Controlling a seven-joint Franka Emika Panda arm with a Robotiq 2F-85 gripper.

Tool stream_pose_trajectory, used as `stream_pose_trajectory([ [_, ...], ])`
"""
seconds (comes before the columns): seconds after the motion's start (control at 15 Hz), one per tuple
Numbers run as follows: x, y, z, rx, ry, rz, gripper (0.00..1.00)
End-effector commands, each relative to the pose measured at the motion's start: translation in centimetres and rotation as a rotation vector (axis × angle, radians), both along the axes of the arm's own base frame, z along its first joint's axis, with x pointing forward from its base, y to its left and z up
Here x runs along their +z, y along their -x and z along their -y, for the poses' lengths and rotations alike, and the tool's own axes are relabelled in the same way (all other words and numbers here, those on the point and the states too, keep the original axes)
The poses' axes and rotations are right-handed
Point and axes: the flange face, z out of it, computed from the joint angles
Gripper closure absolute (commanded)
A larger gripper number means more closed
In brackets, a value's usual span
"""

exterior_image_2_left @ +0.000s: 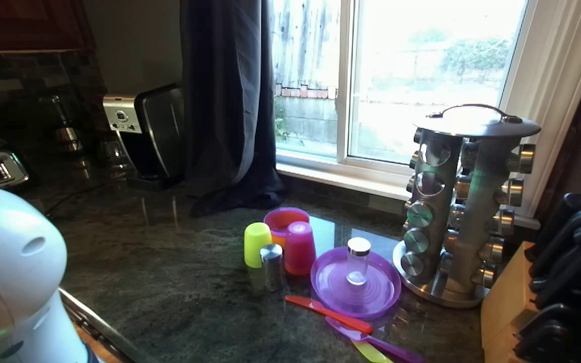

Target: Close the curtain fully

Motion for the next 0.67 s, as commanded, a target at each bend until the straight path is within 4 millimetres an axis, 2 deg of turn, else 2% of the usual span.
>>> stream_pose_trajectory([
  [0.0, -0.2, -1.3, -0.2, -0.052, -0.032, 0.016, 0.67],
  [0.27, 1.1, -0.4, 0.3, -0.079, -0.044, 0.007, 0.96],
  [0.33, 1.8, 0.1, 0.8, -0.083, -0.043, 0.006, 1.0],
  [0.47, 3.0, 1.0, 2.2, -0.103, -0.024, 0.008, 1.0],
  [0.6, 4.2, 2.0, 4.9, -0.139, -0.002, 0.007, 0.99],
])
